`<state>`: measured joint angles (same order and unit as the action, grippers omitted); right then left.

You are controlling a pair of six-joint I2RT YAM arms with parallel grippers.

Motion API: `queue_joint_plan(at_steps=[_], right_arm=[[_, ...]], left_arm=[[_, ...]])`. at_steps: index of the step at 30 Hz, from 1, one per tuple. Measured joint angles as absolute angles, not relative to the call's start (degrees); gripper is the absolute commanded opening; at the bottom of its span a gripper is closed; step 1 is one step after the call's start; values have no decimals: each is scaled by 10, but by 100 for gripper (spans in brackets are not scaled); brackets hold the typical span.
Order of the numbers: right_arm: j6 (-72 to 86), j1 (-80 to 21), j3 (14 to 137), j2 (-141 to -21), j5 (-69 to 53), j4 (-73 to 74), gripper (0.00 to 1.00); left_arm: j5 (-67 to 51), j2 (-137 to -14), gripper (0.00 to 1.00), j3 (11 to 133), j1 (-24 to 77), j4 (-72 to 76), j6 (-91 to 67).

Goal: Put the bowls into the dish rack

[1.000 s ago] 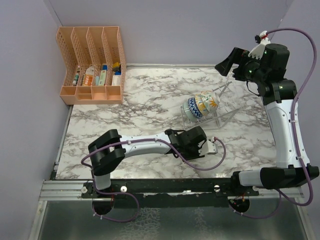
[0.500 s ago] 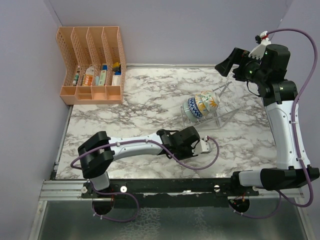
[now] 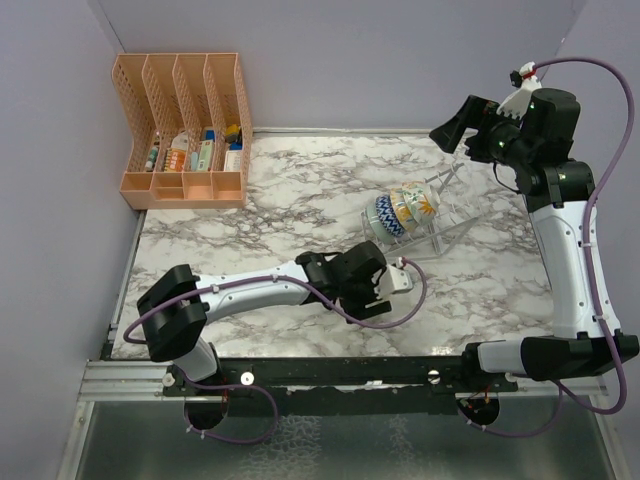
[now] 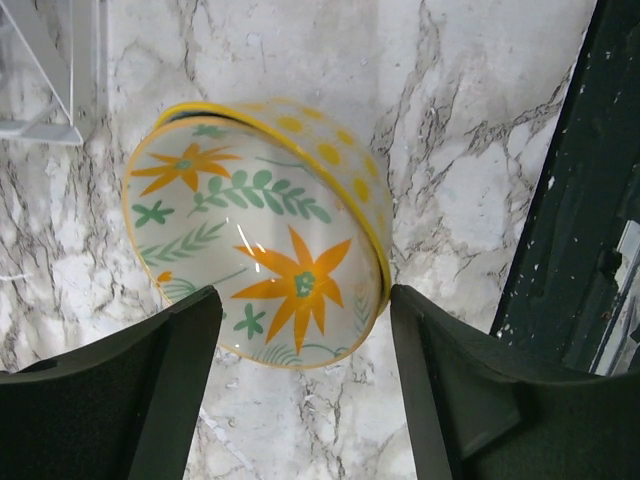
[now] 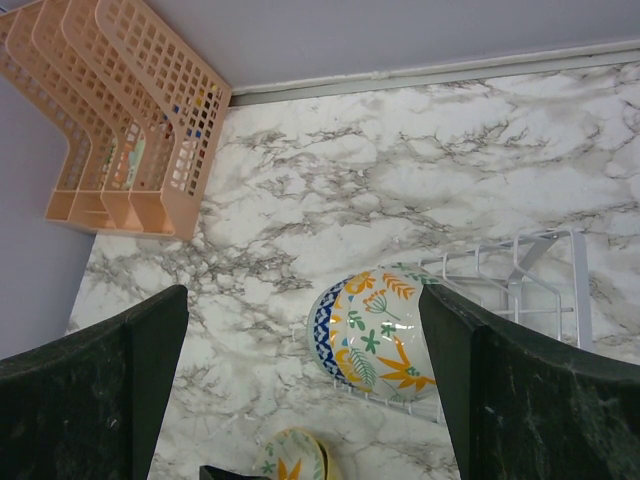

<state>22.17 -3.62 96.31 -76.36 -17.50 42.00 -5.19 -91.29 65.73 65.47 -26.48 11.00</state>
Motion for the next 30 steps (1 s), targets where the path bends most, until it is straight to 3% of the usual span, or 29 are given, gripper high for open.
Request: queue_joint_plan(at_steps=[9, 23, 30], right_arm=[[218, -36, 961, -764, -175, 420, 98], [213, -36, 959, -764, -176, 420, 98], [211, -36, 946, -764, -176, 420, 98]], left_arm=[[-59, -872, 89, 593, 625, -264, 131], [-49, -832, 91, 584, 611, -258, 116], [-39, -785, 92, 597, 553, -220, 44]])
